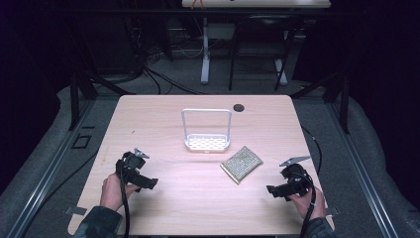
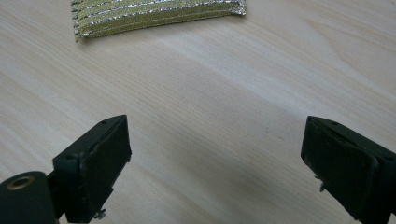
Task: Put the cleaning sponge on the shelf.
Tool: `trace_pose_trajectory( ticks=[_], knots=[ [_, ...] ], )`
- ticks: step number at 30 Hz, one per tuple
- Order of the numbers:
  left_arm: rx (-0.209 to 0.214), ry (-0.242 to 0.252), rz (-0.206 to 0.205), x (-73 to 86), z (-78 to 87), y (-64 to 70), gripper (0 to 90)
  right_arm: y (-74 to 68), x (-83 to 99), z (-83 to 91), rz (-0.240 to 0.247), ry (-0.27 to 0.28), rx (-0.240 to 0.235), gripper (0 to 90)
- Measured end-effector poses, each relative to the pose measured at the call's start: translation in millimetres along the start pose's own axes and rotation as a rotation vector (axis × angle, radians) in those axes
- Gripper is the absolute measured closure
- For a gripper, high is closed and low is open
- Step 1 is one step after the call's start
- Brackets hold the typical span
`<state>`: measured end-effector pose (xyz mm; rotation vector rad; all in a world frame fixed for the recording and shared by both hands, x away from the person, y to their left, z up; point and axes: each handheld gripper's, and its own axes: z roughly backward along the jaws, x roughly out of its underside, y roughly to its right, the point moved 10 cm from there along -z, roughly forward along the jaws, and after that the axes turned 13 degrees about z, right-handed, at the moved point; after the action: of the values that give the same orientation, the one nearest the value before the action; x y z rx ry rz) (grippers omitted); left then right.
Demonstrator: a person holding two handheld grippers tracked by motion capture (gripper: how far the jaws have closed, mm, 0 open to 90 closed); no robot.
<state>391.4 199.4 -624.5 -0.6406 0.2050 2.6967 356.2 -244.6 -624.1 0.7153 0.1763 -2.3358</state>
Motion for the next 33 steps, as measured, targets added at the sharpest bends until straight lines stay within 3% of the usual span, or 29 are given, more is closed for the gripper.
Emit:
trace_pose_trajectory(
  ticks=[9,18,33],
  knots=[
    [0.022,0.012,-0.004,-2.6,4.1,10.8,0.2,-3.6,-3.0,0.0,0.012,-0.005,-0.004,8.3],
    [0.055,0.007,-0.035,-14.0,6.5,35.1,0.2,-4.8,-2.6,-0.1,0.022,-0.006,-0.004,8.5],
    [0.089,-0.001,-0.062,-29.5,11.8,54.7,0.0,-4.9,-2.4,-0.6,0.018,-0.004,-0.003,8.8]
  ],
)
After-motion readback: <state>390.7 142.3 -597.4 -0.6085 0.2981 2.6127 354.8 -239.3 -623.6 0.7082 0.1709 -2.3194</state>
